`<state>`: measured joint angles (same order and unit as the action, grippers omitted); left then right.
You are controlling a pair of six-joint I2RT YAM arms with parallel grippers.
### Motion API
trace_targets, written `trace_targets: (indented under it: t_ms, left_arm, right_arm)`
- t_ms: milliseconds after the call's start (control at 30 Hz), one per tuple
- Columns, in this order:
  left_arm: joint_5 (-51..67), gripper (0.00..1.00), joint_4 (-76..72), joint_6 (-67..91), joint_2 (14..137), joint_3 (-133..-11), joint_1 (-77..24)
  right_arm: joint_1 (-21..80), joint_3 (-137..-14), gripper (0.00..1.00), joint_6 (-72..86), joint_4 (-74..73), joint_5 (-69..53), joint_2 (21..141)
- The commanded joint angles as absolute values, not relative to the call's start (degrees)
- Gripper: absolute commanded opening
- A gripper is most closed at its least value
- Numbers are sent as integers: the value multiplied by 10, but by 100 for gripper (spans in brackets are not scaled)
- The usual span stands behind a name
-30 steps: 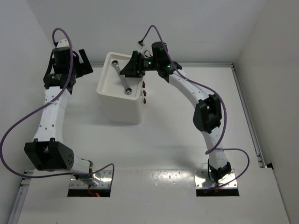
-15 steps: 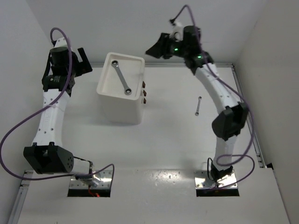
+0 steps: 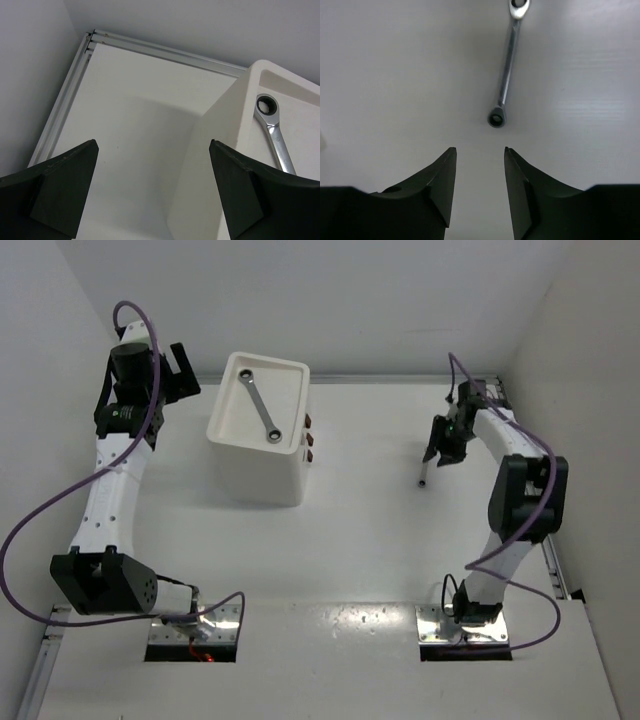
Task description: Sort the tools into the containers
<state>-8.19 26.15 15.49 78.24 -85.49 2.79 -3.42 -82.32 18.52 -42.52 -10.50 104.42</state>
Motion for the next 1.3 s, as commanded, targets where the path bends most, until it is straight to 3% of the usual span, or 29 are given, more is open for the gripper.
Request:
trace_targets:
  t_ms: [0,467,1033,1267]
  left_arm:
    - [-91,100,232,149,766,-853,25]
    - [-114,100,237,149,766,-841,25]
    - [-130,100,243,149,777,-836,25]
    - [-143,100,248,149,777,-836,25]
  right_arm:
    - [-29,-828,42,173,-433,-112,1063]
    - [-24,-935,42,185,-444,-57,1215]
    - [-24,-965,42,196,-449,-31,1286]
    - [-3,-955,36,196,-455,10,1292]
